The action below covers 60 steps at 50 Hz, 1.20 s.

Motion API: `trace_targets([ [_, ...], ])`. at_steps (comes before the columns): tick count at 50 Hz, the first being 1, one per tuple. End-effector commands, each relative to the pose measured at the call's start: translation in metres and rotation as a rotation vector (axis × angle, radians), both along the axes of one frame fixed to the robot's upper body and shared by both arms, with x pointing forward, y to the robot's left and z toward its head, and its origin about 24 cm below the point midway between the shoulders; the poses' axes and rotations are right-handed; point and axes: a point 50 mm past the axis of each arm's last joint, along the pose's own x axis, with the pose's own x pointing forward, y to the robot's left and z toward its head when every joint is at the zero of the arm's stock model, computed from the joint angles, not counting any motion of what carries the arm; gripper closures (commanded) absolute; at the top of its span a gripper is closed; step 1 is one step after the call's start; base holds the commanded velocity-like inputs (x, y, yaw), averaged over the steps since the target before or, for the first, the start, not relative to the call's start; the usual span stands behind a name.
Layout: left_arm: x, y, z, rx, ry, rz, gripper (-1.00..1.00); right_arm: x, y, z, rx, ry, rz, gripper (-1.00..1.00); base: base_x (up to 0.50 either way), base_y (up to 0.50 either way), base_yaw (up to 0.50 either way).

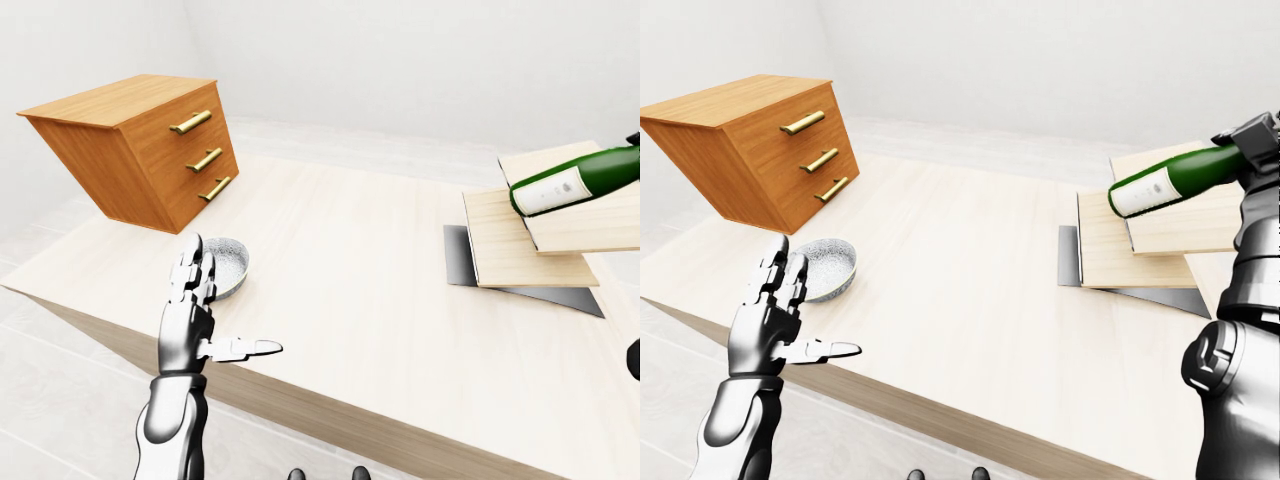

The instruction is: Put the wine bottle on the wine rack.

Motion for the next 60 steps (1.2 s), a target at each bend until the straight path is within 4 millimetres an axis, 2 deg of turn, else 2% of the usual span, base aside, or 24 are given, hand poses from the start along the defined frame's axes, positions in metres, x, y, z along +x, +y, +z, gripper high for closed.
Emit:
trace_targets([
  [1, 0.0, -0.001, 0.001, 0.002, -0.003, -0.002, -1.0, 0.001, -0.001, -0.003, 0.111, 0.002, -0.058, 1.0, 0.0, 0.0, 0.0],
  [12, 0.0, 0.0, -0.001, 0.001, 0.007, -0.001, -1.0, 0.008, 0.005, -0.009, 0.112, 0.037, -0.042, 1.0, 0.0, 0.0, 0.0],
  [23, 0.001, -0.001, -0.005, 0.0, 0.022, -0.004, -1.0, -0.002, -0.005, 0.005, 0.111, -0.005, -0.089, 1.0, 0.0, 0.0, 0.0],
  [34, 0.001, -0.001, -0.005, 0.002, 0.022, -0.001, -1.0, -0.003, -0.003, 0.013, 0.109, -0.033, -0.102, 1.0, 0.0, 0.0, 0.0],
  [44, 0.003, 0.0, -0.008, 0.002, 0.036, 0.0, -1.0, 0.001, -0.001, 0.007, 0.105, -0.003, -0.097, 1.0, 0.0, 0.0, 0.0],
  [48, 0.003, 0.0, -0.009, 0.003, 0.039, 0.0, -1.0, -0.001, -0.004, -0.004, 0.106, 0.032, -0.103, 1.0, 0.0, 0.0, 0.0],
  [60, 0.002, -0.003, 0.001, 0.015, -0.002, -0.003, -1.0, -0.008, -0.012, -0.013, 0.114, 0.048, -0.123, 1.0, 0.0, 0.0, 0.0],
])
